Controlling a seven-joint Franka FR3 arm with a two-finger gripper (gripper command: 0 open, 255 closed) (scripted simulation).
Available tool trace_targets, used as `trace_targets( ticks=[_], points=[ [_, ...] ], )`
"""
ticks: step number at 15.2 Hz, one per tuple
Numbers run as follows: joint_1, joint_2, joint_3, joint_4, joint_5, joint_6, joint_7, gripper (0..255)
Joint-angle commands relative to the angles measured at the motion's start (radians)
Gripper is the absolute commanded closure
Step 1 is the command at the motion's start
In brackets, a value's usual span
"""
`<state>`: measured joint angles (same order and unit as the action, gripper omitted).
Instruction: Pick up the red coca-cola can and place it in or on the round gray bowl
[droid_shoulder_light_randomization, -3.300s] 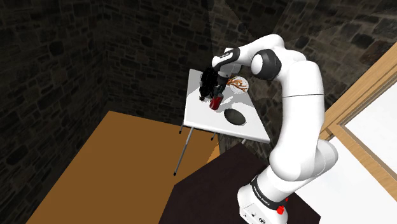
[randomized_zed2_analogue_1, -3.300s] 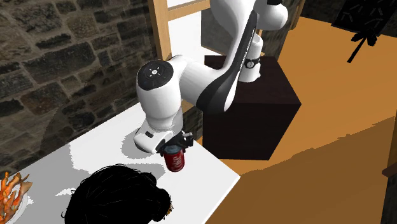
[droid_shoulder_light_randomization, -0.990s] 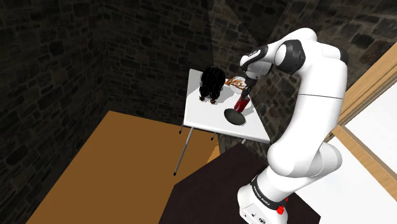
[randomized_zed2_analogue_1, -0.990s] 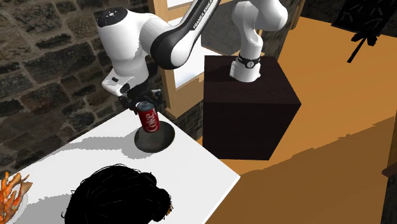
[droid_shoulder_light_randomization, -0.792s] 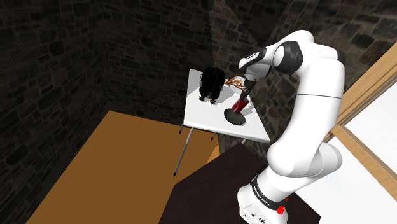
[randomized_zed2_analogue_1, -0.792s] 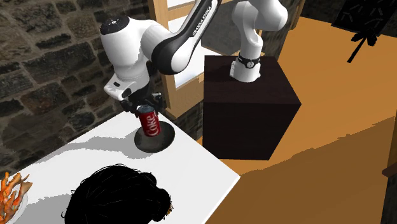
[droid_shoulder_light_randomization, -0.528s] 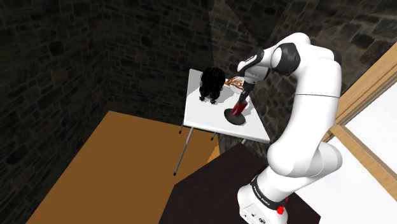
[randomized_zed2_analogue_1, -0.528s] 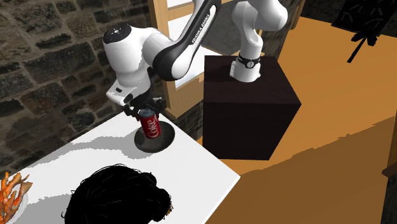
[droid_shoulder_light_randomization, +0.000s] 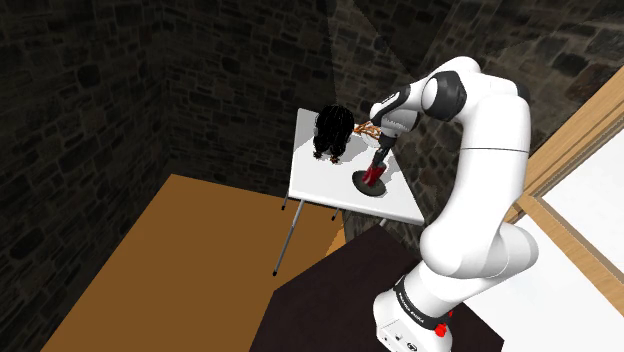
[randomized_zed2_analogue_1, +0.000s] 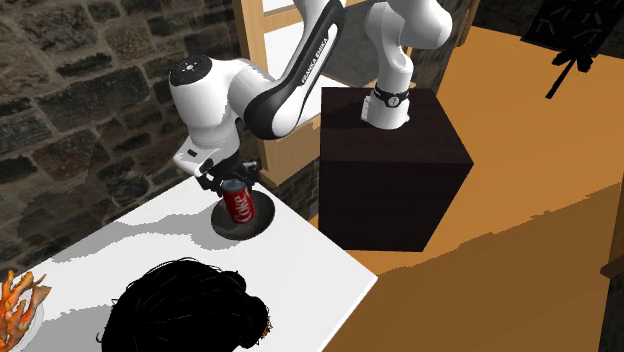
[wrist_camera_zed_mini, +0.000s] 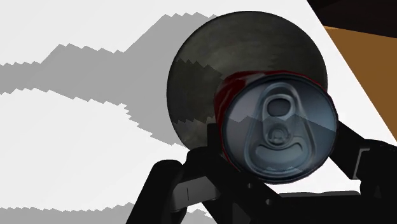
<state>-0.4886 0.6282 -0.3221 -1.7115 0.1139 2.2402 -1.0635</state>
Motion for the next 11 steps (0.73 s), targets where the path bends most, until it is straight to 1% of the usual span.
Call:
trace_targets(
  ticks=[1, 4, 5, 10, 11],
  points=[
    [0.0, 0.001, 0.0, 0.001, 0.0, 0.001, 0.0, 255],
    [0.0, 0.001, 0.0, 0.001, 0.0, 0.001, 0.0, 255],
    [0.0, 0.001, 0.0, 0.001, 0.0, 0.001, 0.0, 0],
    [0.0, 0.001, 0.0, 0.001, 0.0, 0.001, 0.0, 0],
    [0.004, -0.018, -0.004, 0.008, -0.005, -0.024, 0.003, 0]
  ],
)
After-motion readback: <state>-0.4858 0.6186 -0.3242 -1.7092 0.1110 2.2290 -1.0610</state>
